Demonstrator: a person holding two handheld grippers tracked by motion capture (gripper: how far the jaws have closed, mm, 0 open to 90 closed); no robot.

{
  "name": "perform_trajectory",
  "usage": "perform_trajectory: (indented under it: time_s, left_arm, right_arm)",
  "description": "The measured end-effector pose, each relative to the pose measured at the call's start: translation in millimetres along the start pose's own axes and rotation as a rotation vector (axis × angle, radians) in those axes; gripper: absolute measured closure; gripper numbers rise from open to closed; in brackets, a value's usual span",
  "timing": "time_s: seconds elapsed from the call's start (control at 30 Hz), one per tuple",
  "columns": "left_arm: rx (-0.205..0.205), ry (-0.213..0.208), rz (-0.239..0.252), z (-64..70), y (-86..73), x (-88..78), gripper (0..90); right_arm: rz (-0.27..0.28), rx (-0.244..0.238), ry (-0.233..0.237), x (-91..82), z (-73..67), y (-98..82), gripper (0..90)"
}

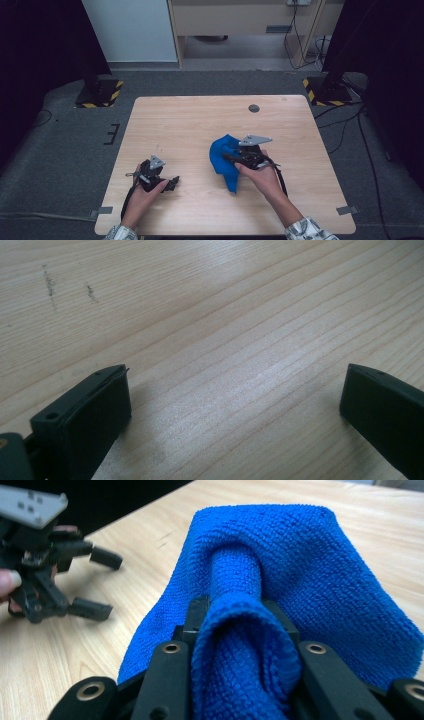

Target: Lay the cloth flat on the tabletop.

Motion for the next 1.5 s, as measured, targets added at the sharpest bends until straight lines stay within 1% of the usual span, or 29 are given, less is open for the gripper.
perform_trajectory:
  time_s: [0.07, 0.13, 0.17, 0.27, 0.33, 0.4, 0.47, 0.5, 0.53, 0.6, 0.67, 0.7, 0.73, 0.77, 0.87, 0.97, 1.03, 1.07, 1.1, 1.13, 1.17, 1.2, 1.27, 1.3, 1.33, 1.37, 1.43, 1.5]
  left_arm:
    - [0.002, 0.000, -0.003, -0.3, 0.1, 0.0, 0.0]
    - [0.003, -0.001, -0.003, -0.6, 0.6, 0.4, 0.0]
    - [0.003, -0.001, -0.003, -0.6, 0.6, 0.4, 0.0]
    - [-0.001, 0.001, -0.001, -1.2, 1.7, 1.6, 0.0]
    - [-0.002, 0.003, -0.001, -1.5, 2.2, 2.1, 0.0]
    - [-0.003, 0.004, -0.001, -1.5, 2.3, 2.2, 0.0]
    - [-0.002, 0.004, -0.001, -1.5, 2.3, 2.2, 0.0]
    - [-0.003, 0.005, -0.001, -1.5, 2.3, 2.2, 0.0]
    - [-0.003, 0.004, -0.001, -1.5, 2.3, 2.2, 0.0]
    - [-0.003, 0.004, -0.001, -1.5, 2.3, 2.2, 0.0]
    - [-0.002, 0.004, -0.001, -1.5, 2.3, 2.2, 0.0]
    - [-0.002, 0.004, -0.001, -1.5, 2.3, 2.2, 0.0]
    - [-0.002, 0.004, -0.001, -1.5, 2.4, 2.2, 0.0]
    - [-0.003, 0.005, -0.001, -1.5, 2.4, 2.3, 0.0]
    - [-0.006, 0.008, -0.001, -1.3, 2.6, 2.4, 0.0]
    - [-0.005, 0.003, 0.003, 0.0, 3.7, 2.7, 0.6]
    - [-0.001, -0.001, -0.002, 1.8, 5.9, 3.4, 2.6]
    - [0.000, -0.004, -0.001, 2.6, 6.8, 3.9, 3.7]
    - [0.000, -0.004, -0.001, 2.6, 6.8, 3.9, 4.2]
    - [0.003, -0.014, -0.001, 4.6, 8.6, 4.8, 4.2]
    - [0.010, -0.023, 0.000, 7.9, 11.3, 6.3, 5.8]
    - [0.017, -0.026, 0.002, 9.9, 13.2, 7.0, 6.1]
    - [0.029, -0.036, 0.013, 13.4, 17.6, 7.7, 6.7]
    - [0.029, -0.036, 0.013, 13.4, 17.6, 7.7, 7.0]
    - [0.033, -0.040, 0.022, 15.6, 20.9, 8.2, 7.0]
    - [0.036, -0.044, 0.029, 17.7, 23.6, 8.5, 7.4]
    - [0.038, -0.054, 0.033, 20.1, 25.7, 9.2, 7.9]
    - [0.039, -0.057, 0.032, 21.0, 26.4, 9.4, 8.1]
  right_arm:
    - [-0.016, -0.010, -0.006, 7.4, -4.6, -4.0, 69.0]
    - [-0.035, -0.016, -0.023, 15.1, -4.2, -10.0, 68.0]
    - [-0.035, -0.016, -0.023, 15.1, -4.2, -10.0, 68.0]
    - [-0.076, -0.010, -0.071, 29.3, 4.0, -24.3, 66.8]
    - [-0.104, 0.007, -0.098, 37.0, 8.6, -32.0, 62.7]
    - [-0.135, 0.014, -0.119, 45.0, 10.9, -39.8, 58.2]
    - [-0.124, 0.024, -0.126, 48.2, 12.1, -41.1, 52.8]
    - [-0.126, 0.023, -0.134, 47.8, 12.1, -40.0, 48.9]
    - [-0.123, 0.019, -0.139, 47.2, 11.7, -38.6, 42.9]
    - [-0.119, 0.026, -0.139, 44.9, 10.9, -35.5, 32.4]
    - [-0.104, 0.021, -0.137, 40.8, 9.9, -29.9, 23.7]
    - [-0.104, 0.021, -0.137, 40.8, 9.9, -29.9, 23.7]
    - [-0.090, 0.024, -0.136, 33.8, 8.0, -21.8, 16.6]
    - [-0.082, 0.013, -0.134, 31.8, 8.3, -19.8, 15.6]
    - [-0.030, 0.008, -0.127, 16.1, 7.2, -7.7, 14.8]
    - [-0.003, -0.002, -0.129, 2.7, 8.3, -1.7, 17.9]
    - [0.004, -0.018, -0.141, -7.8, 11.5, -1.5, 24.3]
    - [0.003, -0.021, -0.151, -13.9, 14.3, -3.1, 30.7]
    - [0.003, -0.021, -0.151, -13.9, 14.3, -3.1, 30.7]
    - [0.001, -0.023, -0.154, -17.3, 16.5, -4.5, 33.6]
    - [-0.003, -0.016, -0.172, -26.5, 24.9, -10.4, 40.7]
    - [-0.005, -0.018, -0.177, -29.2, 28.3, -12.9, 44.5]
    - [-0.021, -0.005, -0.194, -34.8, 35.9, -20.6, 49.5]
    - [-0.021, -0.005, -0.194, -34.8, 35.9, -20.6, 49.5]
    - [-0.031, -0.002, -0.199, -37.0, 39.4, -24.8, 52.2]
    - [-0.045, 0.010, -0.204, -40.0, 44.7, -34.2, 57.7]
    - [-0.063, 0.012, -0.195, -40.3, 47.0, -40.4, 61.8]
    - [-0.073, 0.012, -0.187, -39.8, 47.6, -43.0, 63.0]
Point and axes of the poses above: each handheld gripper's, and its own axes: x roughly forward along the jaws, y roughly out of its top, z roughly to its right, the point moved 4 cm from there along x, roughly forward along the jaws, and after that the axes turned 3 degrees about -y, right-handed, at the moved point
